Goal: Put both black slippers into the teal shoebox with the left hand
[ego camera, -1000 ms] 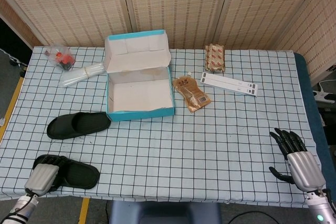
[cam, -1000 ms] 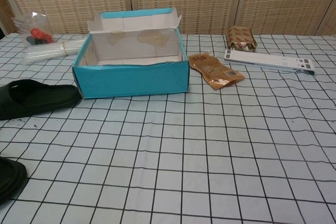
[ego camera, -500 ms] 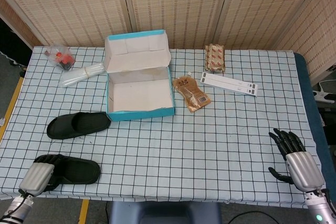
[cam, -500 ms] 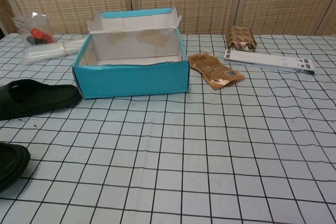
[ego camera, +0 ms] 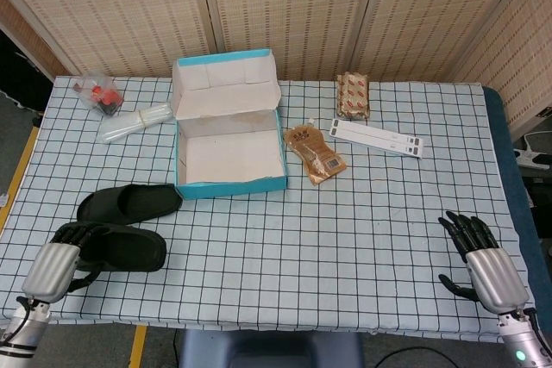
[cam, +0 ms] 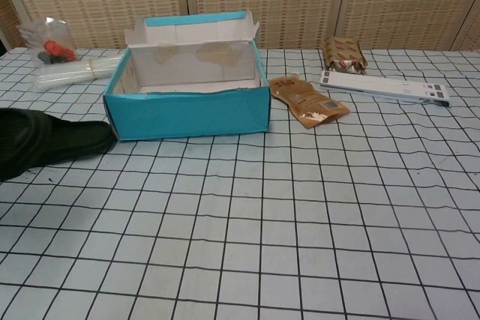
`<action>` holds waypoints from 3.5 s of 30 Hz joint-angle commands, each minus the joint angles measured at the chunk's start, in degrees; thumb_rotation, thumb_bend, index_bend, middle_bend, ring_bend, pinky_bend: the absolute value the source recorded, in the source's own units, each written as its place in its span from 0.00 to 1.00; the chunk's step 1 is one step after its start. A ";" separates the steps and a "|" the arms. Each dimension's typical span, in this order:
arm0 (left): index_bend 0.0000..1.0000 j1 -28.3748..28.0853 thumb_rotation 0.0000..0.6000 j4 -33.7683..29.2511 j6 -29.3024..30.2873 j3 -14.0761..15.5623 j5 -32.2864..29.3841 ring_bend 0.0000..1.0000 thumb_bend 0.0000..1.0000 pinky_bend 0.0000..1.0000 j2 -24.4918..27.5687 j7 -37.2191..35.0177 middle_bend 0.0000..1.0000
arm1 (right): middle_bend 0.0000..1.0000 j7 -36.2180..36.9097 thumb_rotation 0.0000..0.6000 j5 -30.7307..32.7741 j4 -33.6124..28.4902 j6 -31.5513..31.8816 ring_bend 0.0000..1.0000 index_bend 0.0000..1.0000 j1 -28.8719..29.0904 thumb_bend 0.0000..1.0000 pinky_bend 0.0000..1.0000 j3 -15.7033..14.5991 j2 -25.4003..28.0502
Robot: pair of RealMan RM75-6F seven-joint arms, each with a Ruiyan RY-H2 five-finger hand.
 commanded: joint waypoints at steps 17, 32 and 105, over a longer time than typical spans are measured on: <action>0.78 -36.39 1.00 -5.65 -30.34 -23.50 -45.33 0.71 0.48 0.72 -4.39 13.34 0.93 | 0.00 -1.70 1.00 7.25 1.78 -4.63 0.00 0.00 1.79 0.12 0.00 2.47 -1.70; 0.78 -54.89 1.00 25.63 -51.46 -25.86 -62.33 0.71 0.48 0.72 -16.09 6.21 0.93 | 0.00 -3.11 1.00 12.79 3.42 -6.97 0.00 0.00 2.69 0.12 0.00 4.34 -2.70; 0.00 -51.25 1.00 48.42 -52.25 -19.34 -23.13 0.00 0.36 0.14 -30.42 -20.44 0.00 | 0.00 -2.19 1.00 11.22 1.64 -4.79 0.00 0.00 1.80 0.12 0.00 3.67 -1.08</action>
